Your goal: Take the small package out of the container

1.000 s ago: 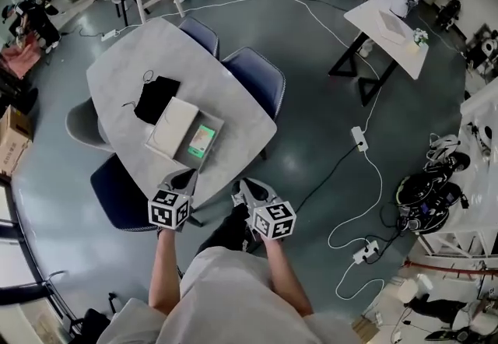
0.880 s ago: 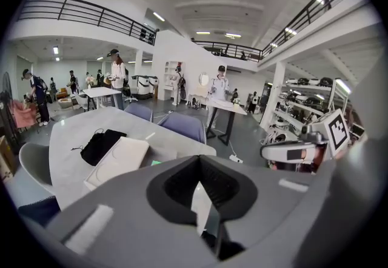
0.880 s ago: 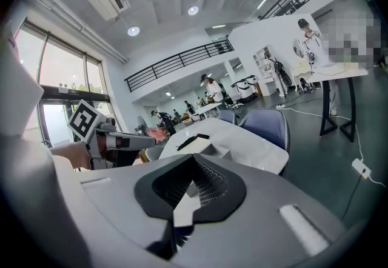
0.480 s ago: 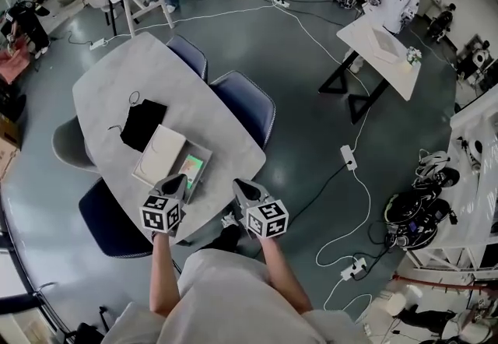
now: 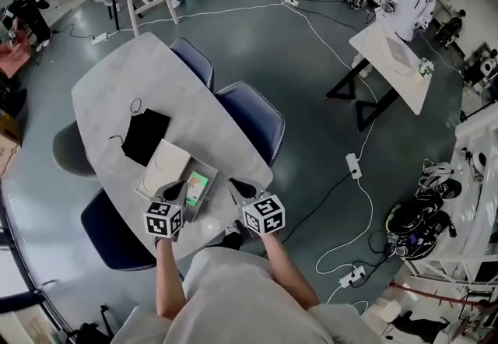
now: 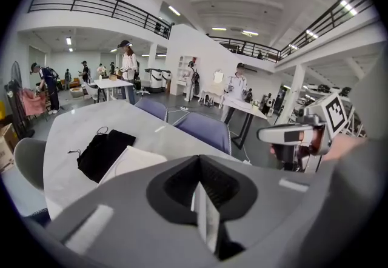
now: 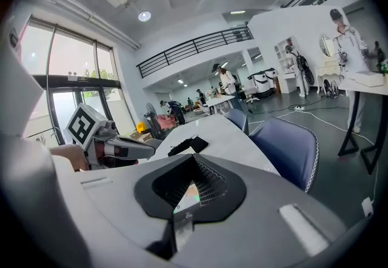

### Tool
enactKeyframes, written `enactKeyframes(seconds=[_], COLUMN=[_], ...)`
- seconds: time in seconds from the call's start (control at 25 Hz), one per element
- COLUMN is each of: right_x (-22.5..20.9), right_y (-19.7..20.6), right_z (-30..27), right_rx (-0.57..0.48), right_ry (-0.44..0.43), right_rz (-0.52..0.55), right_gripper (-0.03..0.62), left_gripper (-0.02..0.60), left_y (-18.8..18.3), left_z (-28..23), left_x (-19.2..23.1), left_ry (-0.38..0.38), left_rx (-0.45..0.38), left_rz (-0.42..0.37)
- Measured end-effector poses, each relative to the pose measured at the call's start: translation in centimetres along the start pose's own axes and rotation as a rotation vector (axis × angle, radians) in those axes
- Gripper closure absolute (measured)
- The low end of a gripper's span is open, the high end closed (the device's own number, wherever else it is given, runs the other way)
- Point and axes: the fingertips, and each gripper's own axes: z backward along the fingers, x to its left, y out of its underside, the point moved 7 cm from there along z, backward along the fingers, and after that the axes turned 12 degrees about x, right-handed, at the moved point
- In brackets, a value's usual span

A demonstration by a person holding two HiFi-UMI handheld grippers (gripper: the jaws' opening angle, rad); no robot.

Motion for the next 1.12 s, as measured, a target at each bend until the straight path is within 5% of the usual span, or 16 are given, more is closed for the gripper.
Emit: enactKeyframes(seconds=[0.52, 1.12], right_x=[-2.0, -1.2], right_y=[-1.0, -0.7], right_z=[-3.9, -7.2], right_rx=[0.097, 0.181], right_ry=[0.019, -0.04], right_rz=[0.072, 0.128], right_gripper=[0.591, 0.591], left_gripper=[0.529, 0.502], left_y=[-0.3, 4.0], left_z=[-4.5, -8.5], left_x=[4.0, 4.8], left_ry=[-0.02, -0.006], left_rx=[0.051, 0.174], left_rz=[0.023, 0.006])
